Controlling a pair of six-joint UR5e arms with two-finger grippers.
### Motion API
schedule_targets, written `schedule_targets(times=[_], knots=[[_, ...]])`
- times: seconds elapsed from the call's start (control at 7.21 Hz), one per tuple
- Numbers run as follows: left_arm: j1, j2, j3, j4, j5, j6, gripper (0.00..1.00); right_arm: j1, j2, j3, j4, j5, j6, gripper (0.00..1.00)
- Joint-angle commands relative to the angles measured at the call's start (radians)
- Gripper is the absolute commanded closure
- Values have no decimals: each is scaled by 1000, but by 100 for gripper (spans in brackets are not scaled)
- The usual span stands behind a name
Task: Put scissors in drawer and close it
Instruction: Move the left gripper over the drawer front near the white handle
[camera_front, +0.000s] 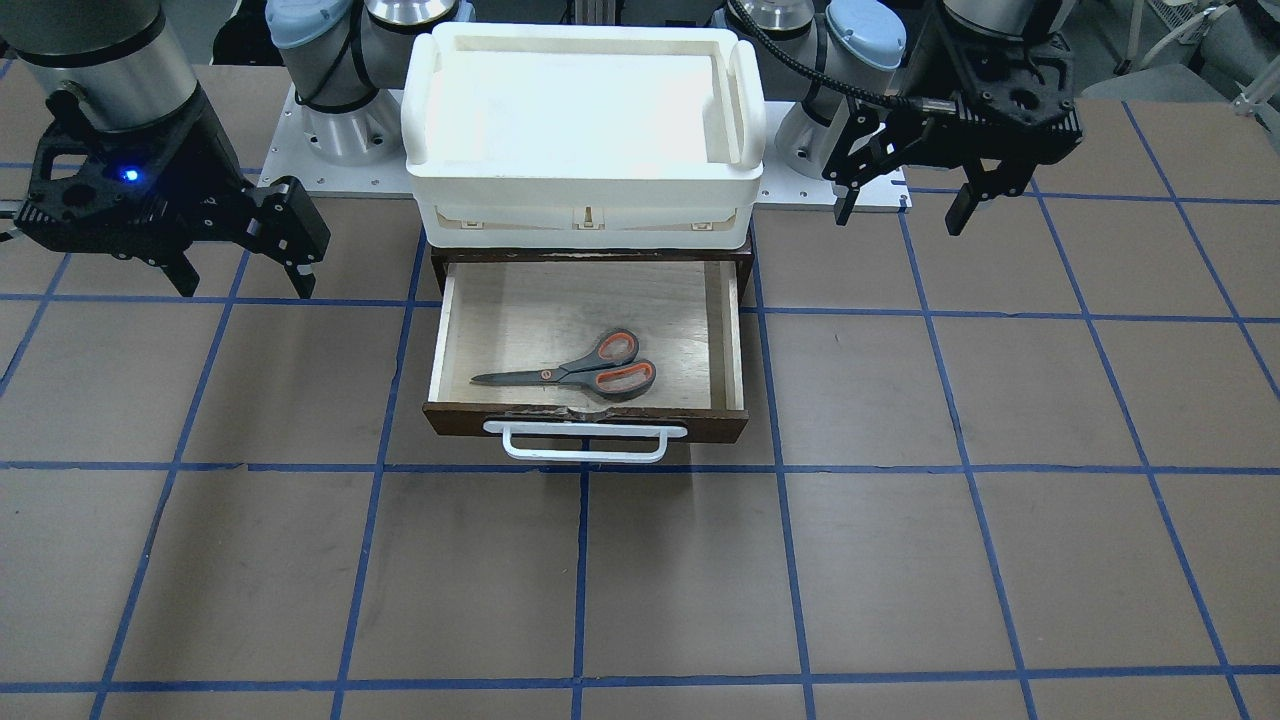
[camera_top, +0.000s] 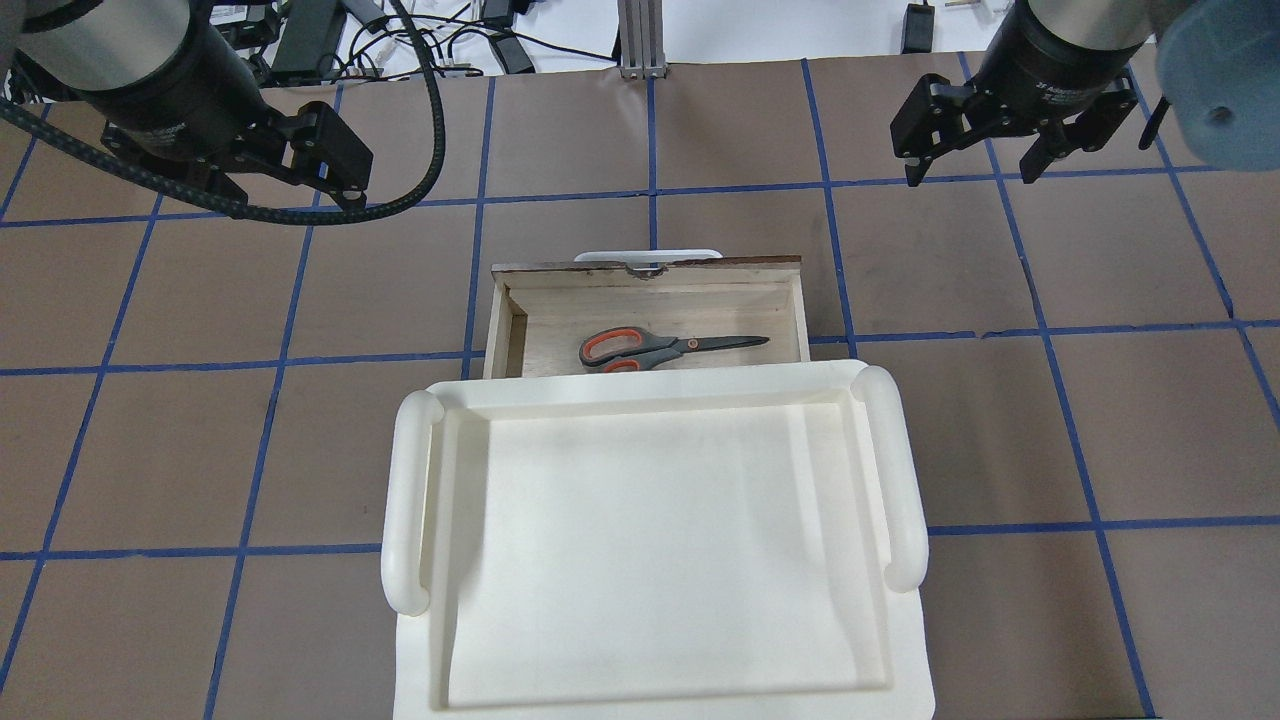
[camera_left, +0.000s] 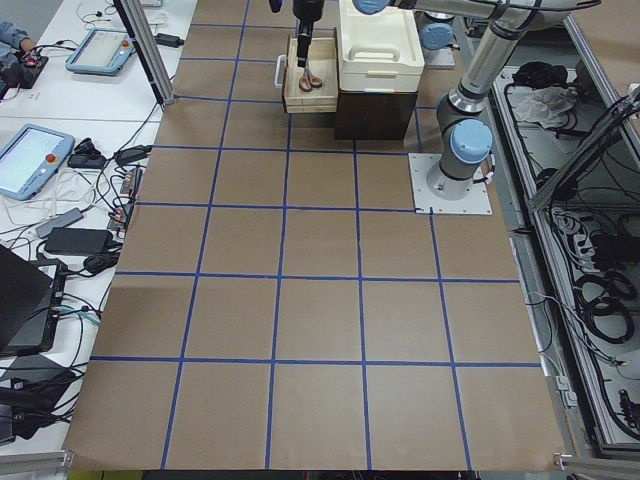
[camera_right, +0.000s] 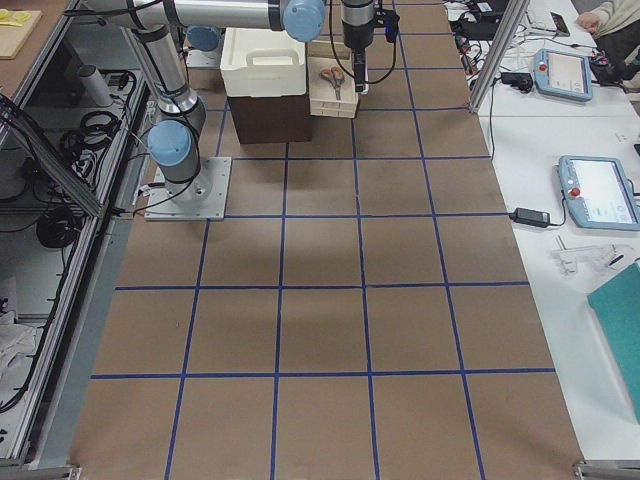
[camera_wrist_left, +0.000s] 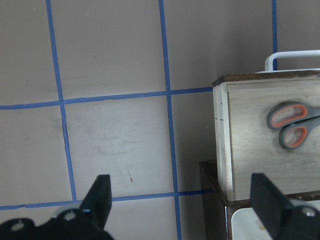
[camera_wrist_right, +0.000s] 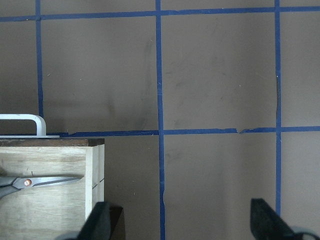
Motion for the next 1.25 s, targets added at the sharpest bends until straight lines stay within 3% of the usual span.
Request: schedule_targets(times=[0.0, 0.42, 0.69, 0.83, 1.11], knots=[[1, -42, 20, 16, -1, -5, 0, -2, 0, 5, 0, 0, -2, 0], [-31, -201, 140, 122, -7, -104, 0, -3, 0, 7, 2, -2, -2, 0], [-127, -347, 225, 177, 19, -222, 0, -3, 0, 7, 0, -2, -3, 0], [-181, -422, 234, 258, 22, -277, 0, -3, 0, 7, 0, 0, -5, 0], [-255, -520, 257, 283, 42, -337, 0, -3, 2, 7, 0, 0, -5, 0]])
